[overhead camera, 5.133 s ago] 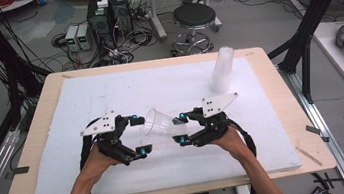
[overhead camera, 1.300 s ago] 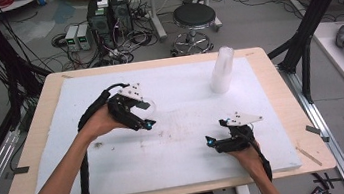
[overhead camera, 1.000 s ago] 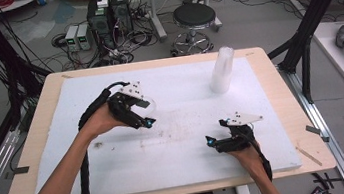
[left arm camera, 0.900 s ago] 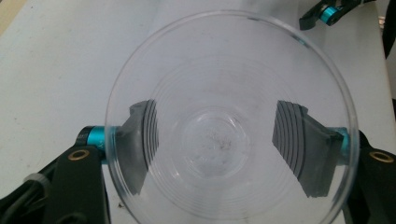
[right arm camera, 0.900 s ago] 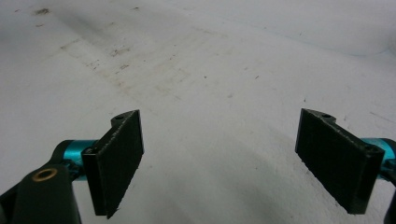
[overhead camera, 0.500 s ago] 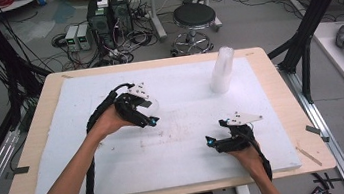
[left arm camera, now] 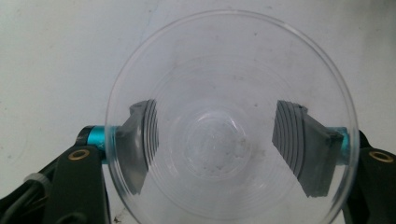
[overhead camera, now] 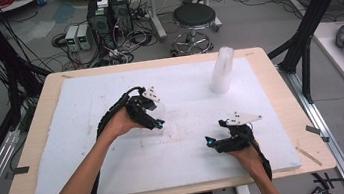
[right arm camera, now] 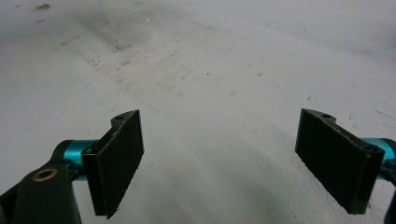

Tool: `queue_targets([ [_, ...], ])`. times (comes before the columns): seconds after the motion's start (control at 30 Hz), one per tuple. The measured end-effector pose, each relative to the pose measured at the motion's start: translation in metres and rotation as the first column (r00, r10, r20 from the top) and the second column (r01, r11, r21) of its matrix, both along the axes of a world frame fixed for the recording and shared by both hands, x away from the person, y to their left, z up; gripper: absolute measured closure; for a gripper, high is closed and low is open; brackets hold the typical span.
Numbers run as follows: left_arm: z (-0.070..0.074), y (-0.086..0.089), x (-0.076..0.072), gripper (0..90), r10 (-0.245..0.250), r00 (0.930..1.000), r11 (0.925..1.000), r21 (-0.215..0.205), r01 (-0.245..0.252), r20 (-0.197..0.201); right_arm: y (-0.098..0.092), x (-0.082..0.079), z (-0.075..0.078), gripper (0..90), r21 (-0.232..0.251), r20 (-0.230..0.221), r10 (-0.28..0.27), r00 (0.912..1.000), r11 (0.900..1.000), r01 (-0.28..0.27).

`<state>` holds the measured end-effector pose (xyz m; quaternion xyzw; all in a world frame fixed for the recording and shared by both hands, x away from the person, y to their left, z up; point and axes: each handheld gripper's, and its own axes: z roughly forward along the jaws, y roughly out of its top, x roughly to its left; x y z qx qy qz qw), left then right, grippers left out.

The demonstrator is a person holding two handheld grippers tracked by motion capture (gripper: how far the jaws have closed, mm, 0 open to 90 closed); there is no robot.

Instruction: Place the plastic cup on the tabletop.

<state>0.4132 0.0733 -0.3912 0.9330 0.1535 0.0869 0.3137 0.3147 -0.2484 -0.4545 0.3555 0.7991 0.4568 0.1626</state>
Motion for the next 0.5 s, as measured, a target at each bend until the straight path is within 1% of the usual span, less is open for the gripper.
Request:
queue_targets([
  [0.1,-0.0034,-0.0041,-0.0001,31.2,-0.007,1.0,0.9999,0.016,0.007,-0.005,-0.0004,0.0003,-0.0001,15.2,0.003,-0.001,0.001,1.0,1.0,-0.001],
  [0.23,-0.0083,-0.0084,0.0006,31.3,-0.011,0.9997,0.9992,0.037,0.012,-0.024,-0.0005,0.0001,0.0001,15.2,0.008,-0.004,0.001,1.0,1.0,-0.001],
  [0.37,-0.0103,-0.009,0.0016,32.1,-0.004,0.9995,0.9996,0.029,0.005,-0.03,-0.0008,0.0002,0.0001,15.1,0.01,-0.004,0.003,1.0,1.0,-0.003],
  [0.5,-0.0107,-0.0072,0.002,30.8,0.009,0.9994,0.9994,0.034,-0.008,-0.035,-0.0008,0.0005,0.0,15.1,0.012,-0.007,0.006,1.0,1.0,-0.006],
])
